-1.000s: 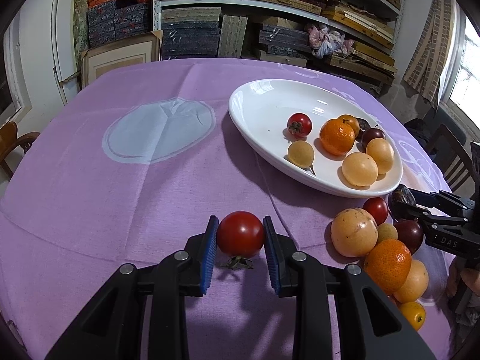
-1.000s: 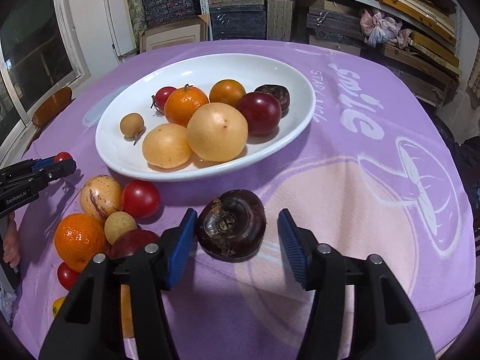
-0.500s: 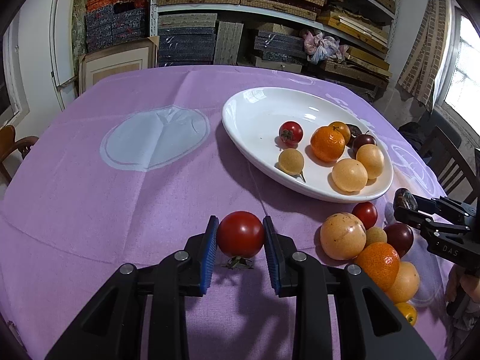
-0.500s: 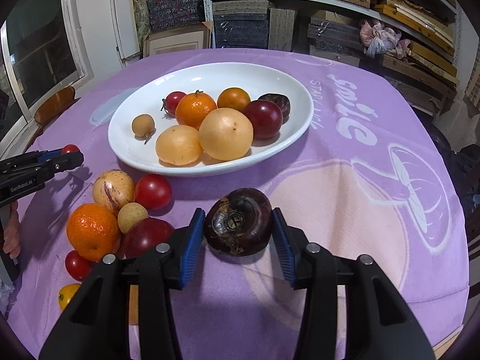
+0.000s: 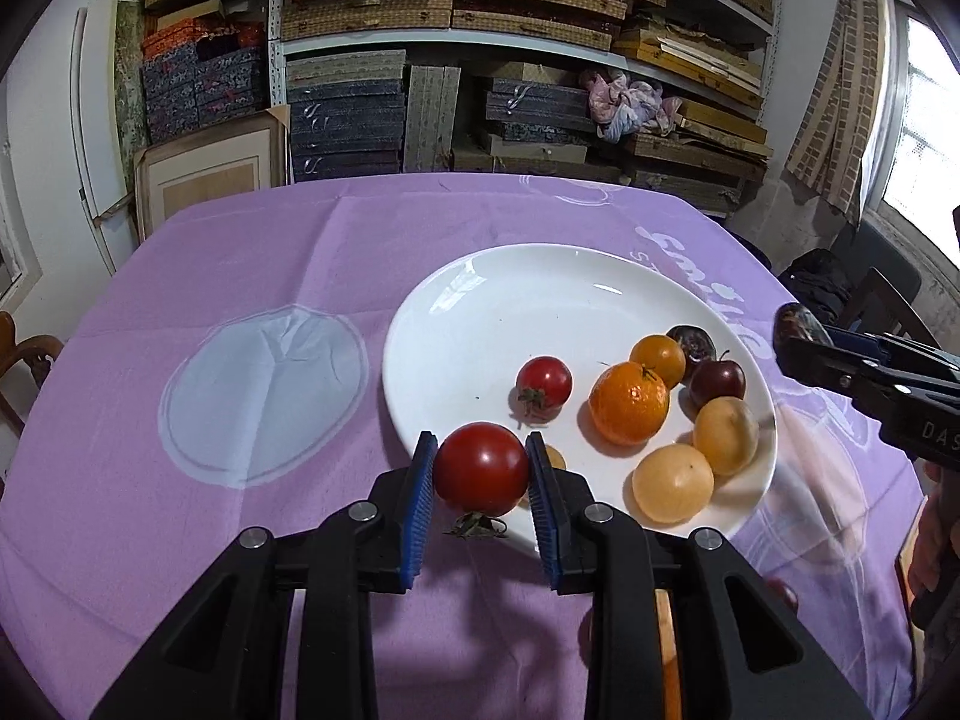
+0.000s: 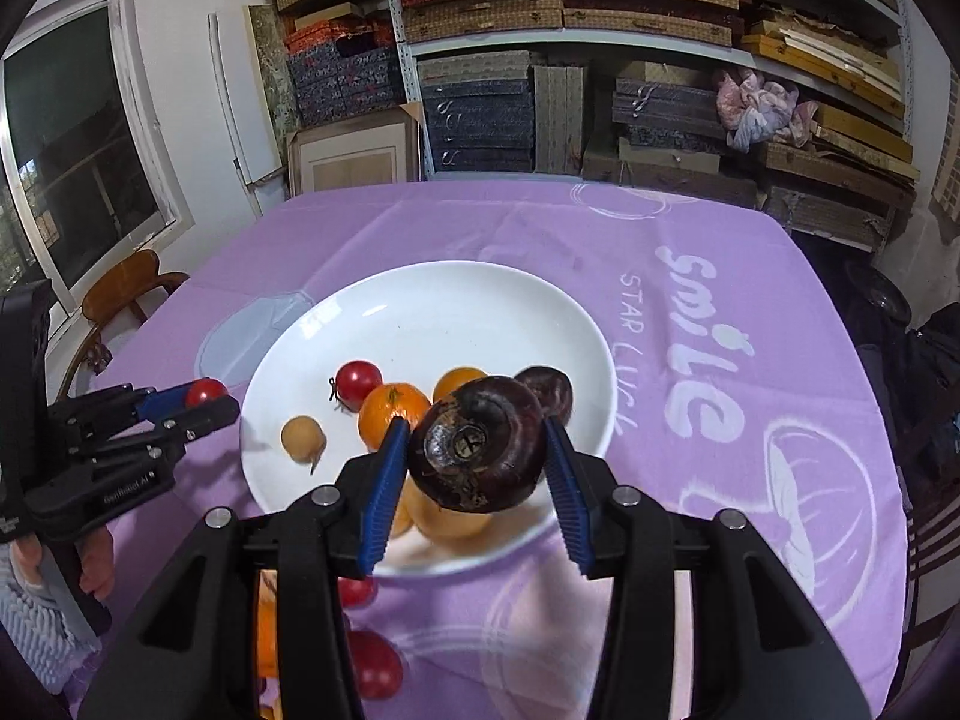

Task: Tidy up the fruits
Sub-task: 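Place both held fruits on the white plate and open both tools, then move the open left tool toward a tangerine on the table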

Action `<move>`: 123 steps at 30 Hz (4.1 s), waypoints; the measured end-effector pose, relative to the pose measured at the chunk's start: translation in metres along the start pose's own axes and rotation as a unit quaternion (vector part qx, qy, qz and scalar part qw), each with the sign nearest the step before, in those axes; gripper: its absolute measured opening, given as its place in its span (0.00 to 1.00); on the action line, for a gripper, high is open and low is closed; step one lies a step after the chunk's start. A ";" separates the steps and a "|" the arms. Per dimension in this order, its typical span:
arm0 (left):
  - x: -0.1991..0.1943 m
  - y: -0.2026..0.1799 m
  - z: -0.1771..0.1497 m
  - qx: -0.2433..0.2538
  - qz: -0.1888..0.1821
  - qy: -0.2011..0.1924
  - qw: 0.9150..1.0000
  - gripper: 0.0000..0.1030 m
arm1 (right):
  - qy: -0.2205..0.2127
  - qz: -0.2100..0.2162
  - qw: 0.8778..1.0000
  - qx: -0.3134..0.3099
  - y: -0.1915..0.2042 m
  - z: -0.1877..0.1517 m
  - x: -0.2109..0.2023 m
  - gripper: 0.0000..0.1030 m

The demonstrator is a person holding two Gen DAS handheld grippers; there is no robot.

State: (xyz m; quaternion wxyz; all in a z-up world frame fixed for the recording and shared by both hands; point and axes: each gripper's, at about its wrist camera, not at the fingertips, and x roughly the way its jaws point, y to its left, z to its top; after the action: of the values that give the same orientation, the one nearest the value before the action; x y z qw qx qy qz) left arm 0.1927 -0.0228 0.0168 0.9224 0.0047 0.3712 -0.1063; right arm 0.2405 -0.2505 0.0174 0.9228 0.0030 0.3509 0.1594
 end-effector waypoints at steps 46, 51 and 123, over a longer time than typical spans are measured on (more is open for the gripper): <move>-0.065 -0.064 -0.083 0.075 0.032 -0.019 0.996 0.69 | -0.101 0.015 0.976 0.195 -0.088 -0.134 -0.082 0.94; -0.052 -0.077 -0.087 0.095 0.034 -0.012 0.995 0.72 | -0.098 0.019 0.973 0.207 -0.091 -0.133 -0.081 0.94; -0.070 -0.044 -0.109 0.066 0.038 -0.006 0.997 0.90 | -0.072 0.025 0.974 0.214 -0.078 -0.141 -0.066 0.96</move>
State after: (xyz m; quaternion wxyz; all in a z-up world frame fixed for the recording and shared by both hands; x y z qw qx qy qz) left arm 0.0601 -0.0429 -0.0105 0.9255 0.0793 0.3576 -0.0961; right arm 0.1259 -0.3594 -0.0554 0.9193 0.2211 0.3090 0.1027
